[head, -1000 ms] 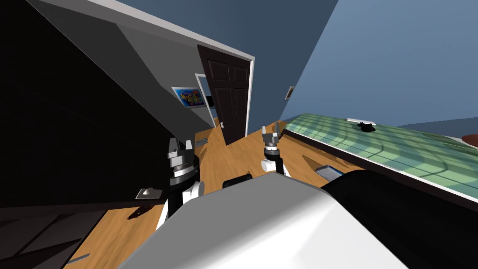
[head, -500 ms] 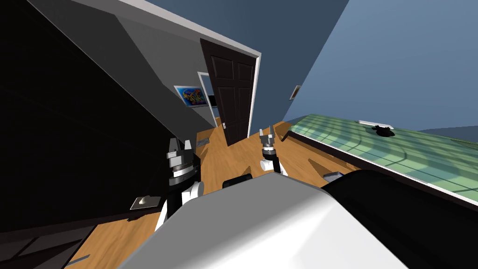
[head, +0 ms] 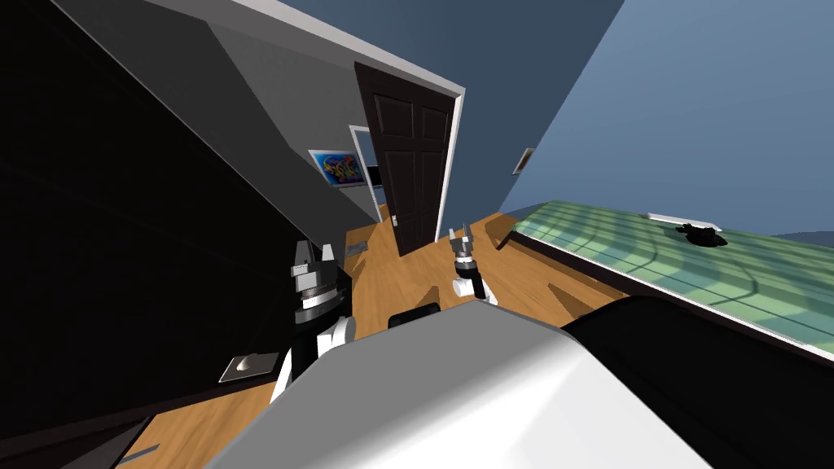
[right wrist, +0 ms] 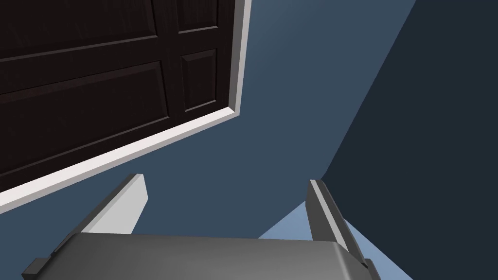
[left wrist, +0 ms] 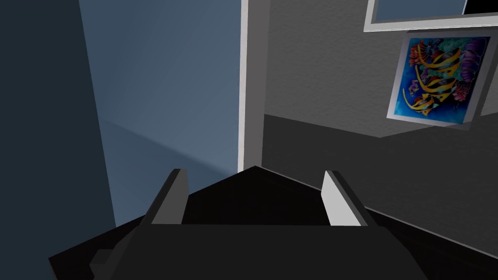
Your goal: Pull the door open
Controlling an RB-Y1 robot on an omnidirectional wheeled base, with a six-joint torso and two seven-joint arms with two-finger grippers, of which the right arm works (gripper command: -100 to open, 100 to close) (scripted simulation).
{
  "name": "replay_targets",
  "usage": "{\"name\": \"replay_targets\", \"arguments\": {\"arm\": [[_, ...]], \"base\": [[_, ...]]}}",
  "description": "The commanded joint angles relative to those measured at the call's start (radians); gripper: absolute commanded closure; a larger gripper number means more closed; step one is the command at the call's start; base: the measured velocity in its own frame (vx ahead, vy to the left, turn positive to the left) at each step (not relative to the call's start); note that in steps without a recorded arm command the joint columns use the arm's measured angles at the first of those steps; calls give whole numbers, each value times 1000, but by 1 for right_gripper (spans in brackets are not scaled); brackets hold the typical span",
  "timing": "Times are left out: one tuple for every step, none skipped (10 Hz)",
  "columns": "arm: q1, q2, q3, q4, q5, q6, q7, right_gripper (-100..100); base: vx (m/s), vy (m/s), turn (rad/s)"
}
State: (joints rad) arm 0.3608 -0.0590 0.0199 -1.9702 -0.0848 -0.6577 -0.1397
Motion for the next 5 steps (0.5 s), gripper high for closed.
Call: {"name": "replay_targets", "arguments": {"arm": [[-12,-4,2,38,3,-7,1,-100],[-20,-7,1,61,4,-9,0,-100],[-28,-11,1,84,5,-12,0,-100],[-36,-15,0,107,6,-15,-1,-100],[-44,-18,0,130,7,-18,-2,-100]], "base": [[92,33,47],[100,30,45],[103,11,44],[97,19,64],[96,33,59]]}}
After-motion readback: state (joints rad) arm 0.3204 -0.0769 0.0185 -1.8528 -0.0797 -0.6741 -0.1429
